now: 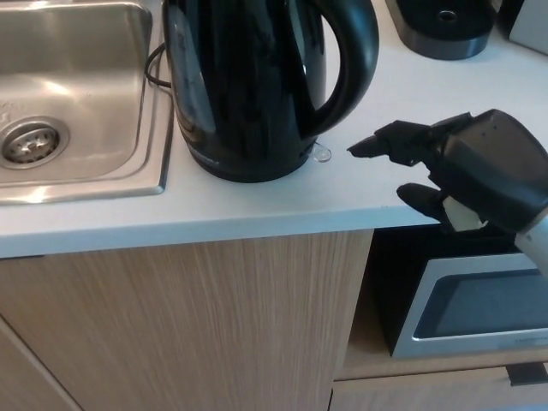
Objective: Pick up a kettle using the right hand on left side of the counter and then walk right towards the kettl base and turn on the kettle
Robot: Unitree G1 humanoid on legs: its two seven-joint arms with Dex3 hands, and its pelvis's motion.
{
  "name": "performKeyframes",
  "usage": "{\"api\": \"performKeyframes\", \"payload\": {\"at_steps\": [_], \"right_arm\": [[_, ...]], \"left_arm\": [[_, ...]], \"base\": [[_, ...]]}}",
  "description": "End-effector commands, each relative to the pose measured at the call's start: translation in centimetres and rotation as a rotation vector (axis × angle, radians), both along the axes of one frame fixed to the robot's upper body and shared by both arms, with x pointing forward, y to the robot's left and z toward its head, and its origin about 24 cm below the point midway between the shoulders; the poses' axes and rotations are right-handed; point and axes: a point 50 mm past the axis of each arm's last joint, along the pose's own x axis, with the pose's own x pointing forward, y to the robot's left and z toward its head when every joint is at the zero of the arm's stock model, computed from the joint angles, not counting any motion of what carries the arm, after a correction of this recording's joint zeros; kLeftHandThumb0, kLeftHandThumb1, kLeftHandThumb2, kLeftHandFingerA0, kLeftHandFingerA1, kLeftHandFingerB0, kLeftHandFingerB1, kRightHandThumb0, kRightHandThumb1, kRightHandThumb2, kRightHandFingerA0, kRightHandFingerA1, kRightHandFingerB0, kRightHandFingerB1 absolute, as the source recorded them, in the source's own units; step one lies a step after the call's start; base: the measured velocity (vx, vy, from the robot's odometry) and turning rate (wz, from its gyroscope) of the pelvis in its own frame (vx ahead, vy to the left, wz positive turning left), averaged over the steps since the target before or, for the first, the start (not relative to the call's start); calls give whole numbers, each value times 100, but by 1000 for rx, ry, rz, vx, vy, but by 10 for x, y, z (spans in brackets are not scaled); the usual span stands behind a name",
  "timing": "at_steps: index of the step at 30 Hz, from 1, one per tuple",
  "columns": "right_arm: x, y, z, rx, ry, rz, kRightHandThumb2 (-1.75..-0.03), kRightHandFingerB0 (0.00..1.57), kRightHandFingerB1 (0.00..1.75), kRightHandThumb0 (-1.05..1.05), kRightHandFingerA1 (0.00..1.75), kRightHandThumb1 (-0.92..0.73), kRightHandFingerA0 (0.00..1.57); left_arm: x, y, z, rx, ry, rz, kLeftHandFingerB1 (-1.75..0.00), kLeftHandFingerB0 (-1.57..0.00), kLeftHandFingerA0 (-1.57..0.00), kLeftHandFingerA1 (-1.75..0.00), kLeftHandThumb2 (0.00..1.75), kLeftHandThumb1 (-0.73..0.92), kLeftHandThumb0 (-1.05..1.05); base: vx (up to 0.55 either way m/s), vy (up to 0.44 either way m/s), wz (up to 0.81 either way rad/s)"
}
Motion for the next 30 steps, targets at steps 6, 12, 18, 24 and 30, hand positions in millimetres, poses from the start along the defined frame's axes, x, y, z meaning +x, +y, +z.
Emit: {"api": "performKeyframes", "payload": {"at_steps": [6,12,18,24,30], "right_arm": [[9,1,-1,-30,5,-30,-75,50,45,-15,164,-56,94],[13,-2,-4,-38,16,-59,-72,51,45,-15,161,-58,92],[16,3,-4,-31,35,-64,-70,50,44,-18,159,-61,90],[21,6,-12,-12,71,-79,-67,50,44,-20,157,-62,90],[31,12,-15,0,75,-91,-69,49,44,-15,163,-60,91]], "left_arm": [[-1,2,0,9,-3,9,-93,-85,-99,-105,117,55,26],[-3,3,3,26,-5,-12,-91,-83,-98,-104,116,53,27],[-2,3,3,30,-2,-16,-92,-84,-98,-104,116,53,27],[-3,2,2,19,-2,-9,-92,-84,-98,-105,119,54,32],[-2,3,1,17,3,-2,-93,-85,-101,-105,117,54,28]], "base": [[0,0,0],[0,0,0],[0,0,0],[0,0,0],[0,0,0]]}}
